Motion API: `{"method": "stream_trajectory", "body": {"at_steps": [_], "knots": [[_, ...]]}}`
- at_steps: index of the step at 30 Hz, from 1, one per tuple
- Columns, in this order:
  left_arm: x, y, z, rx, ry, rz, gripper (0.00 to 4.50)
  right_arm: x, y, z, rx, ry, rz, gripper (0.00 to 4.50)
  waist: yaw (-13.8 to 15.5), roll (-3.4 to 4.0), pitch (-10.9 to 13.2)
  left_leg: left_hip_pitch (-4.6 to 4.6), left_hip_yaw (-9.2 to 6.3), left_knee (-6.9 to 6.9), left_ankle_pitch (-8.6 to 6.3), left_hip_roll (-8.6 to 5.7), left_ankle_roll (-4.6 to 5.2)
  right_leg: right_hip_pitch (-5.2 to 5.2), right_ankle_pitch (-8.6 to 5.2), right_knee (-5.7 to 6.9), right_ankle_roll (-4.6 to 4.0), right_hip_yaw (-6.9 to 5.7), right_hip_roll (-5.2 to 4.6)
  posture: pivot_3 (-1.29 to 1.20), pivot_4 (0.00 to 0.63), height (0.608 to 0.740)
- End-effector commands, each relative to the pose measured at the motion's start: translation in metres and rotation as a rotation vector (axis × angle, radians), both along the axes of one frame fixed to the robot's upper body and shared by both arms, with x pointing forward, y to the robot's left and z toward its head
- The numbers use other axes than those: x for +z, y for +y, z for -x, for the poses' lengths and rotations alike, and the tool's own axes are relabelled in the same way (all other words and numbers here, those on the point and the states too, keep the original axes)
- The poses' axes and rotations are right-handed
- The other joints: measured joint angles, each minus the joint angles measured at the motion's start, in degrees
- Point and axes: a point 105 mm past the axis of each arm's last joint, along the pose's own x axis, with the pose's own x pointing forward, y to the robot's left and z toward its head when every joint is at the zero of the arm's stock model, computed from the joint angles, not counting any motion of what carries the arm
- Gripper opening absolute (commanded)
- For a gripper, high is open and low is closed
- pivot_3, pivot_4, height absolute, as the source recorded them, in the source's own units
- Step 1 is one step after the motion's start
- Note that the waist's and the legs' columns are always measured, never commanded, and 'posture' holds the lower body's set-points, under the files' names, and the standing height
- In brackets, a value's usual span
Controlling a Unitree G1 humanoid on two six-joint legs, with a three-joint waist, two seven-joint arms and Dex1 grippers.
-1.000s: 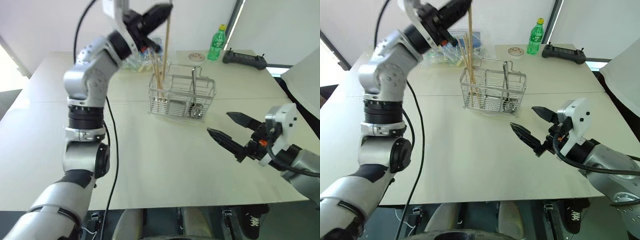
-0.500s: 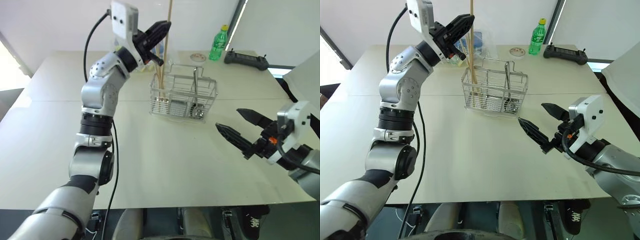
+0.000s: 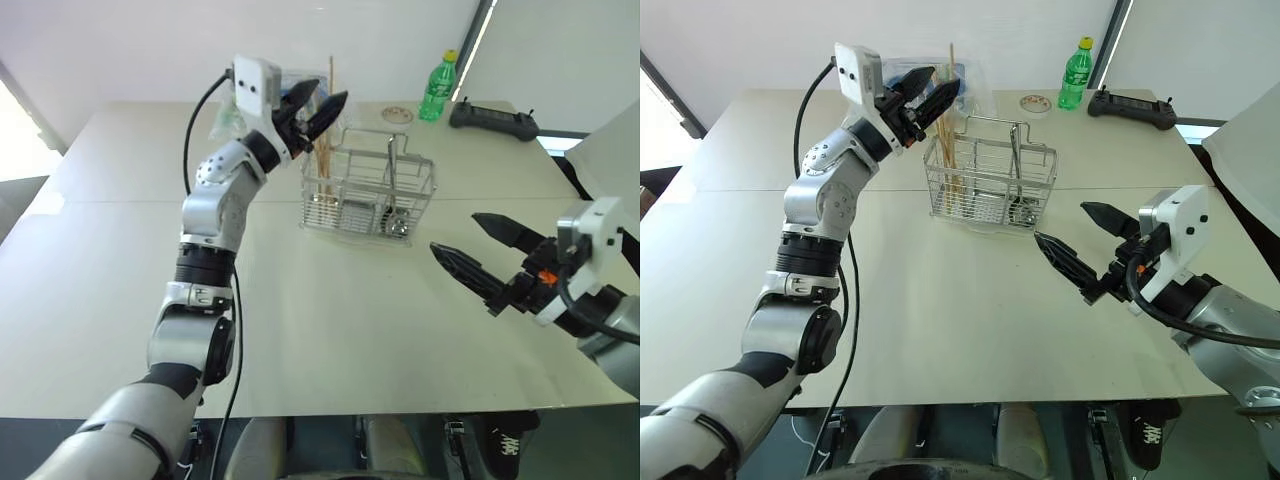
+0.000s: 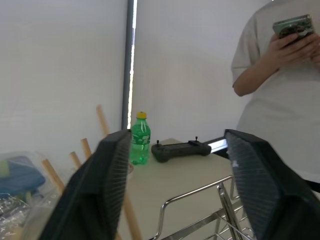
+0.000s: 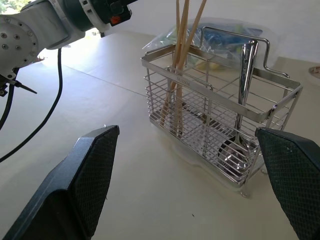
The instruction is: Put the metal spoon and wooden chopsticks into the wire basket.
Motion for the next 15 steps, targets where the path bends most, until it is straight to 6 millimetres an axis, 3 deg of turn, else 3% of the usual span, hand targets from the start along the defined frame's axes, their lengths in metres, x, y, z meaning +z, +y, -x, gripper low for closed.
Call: {"method": "stream_trajectory", "body": {"at_steps": [1,5,9,11,15], "knots": [[0.028,0.009,0.012,-0.038,-0.049,0.032,4.39,0.010,-0.003,0.001,-0.010,-0.042,0.006,4.50,0.0,0.01,0.0,0.00,0.00,0.00,0.00,0.00,0.00,0.00,0.00,0.00,0.00,0.00,0.00,0.00,0.150,0.726],[0.046,0.021,0.025,-0.134,-0.057,-0.023,4.39,0.011,-0.007,0.000,-0.018,-0.046,0.018,4.50,-0.2,0.02,0.0,0.04,0.01,-0.01,0.00,0.01,0.00,-0.03,0.00,0.06,0.00,0.00,0.02,0.00,0.150,0.726],[0.062,0.044,0.052,-0.279,-0.118,-0.225,4.39,0.017,-0.018,-0.002,-0.038,-0.061,0.058,4.50,-0.4,0.04,0.0,0.00,0.02,-0.05,0.00,0.02,0.00,-0.12,-0.01,0.09,-0.02,-0.01,0.08,0.00,0.150,0.726],[0.047,0.059,0.067,-0.333,-0.184,-0.468,4.39,0.023,-0.026,-0.004,-0.051,-0.073,0.082,4.50,-0.6,0.17,0.0,0.01,0.04,-0.11,-0.01,0.02,0.01,-0.12,-0.01,0.07,-0.02,0.00,0.08,0.00,0.150,0.726],[-0.023,0.110,0.079,-0.395,-0.120,-1.072,4.39,0.034,-0.042,-0.007,-0.071,-0.085,0.099,4.50,-0.4,0.44,-0.1,0.10,0.14,-0.26,-0.03,0.07,0.03,-0.11,-0.18,0.04,-0.34,0.02,-0.01,0.00,0.150,0.726]]}}
